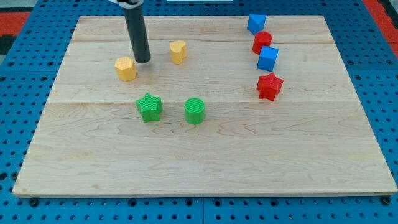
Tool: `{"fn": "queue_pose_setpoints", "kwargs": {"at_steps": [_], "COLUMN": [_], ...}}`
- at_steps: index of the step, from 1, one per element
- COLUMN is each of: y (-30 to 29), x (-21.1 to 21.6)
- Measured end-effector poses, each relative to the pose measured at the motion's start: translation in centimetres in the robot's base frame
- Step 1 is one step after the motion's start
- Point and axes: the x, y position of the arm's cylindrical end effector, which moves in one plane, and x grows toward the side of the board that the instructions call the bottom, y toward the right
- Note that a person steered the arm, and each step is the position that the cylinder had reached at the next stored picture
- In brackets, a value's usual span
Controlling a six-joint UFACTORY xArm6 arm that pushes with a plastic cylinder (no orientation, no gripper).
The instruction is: Slide the yellow heart towards the bottom center
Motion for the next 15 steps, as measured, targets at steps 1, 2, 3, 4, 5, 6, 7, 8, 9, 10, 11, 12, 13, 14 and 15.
{"fn": "queue_pose_setpoints", "kwargs": {"at_steps": [1, 2, 3, 4, 5, 6, 7, 8, 9, 10, 11, 12, 13, 14, 15], "y": [-3.2, -4.7, -4.9, -5.9, -6.2, -3.1, 4.9, 11.3, 13.0, 16.3, 16.3, 16.0, 14.2, 10.1, 12.6], "x": [4.7, 9.1, 8.4, 3.8, -1.9, -4.9, -3.2, -2.8, -4.7, -1.5, 4.6, 1.2, -1.8, -0.8, 4.4]}}
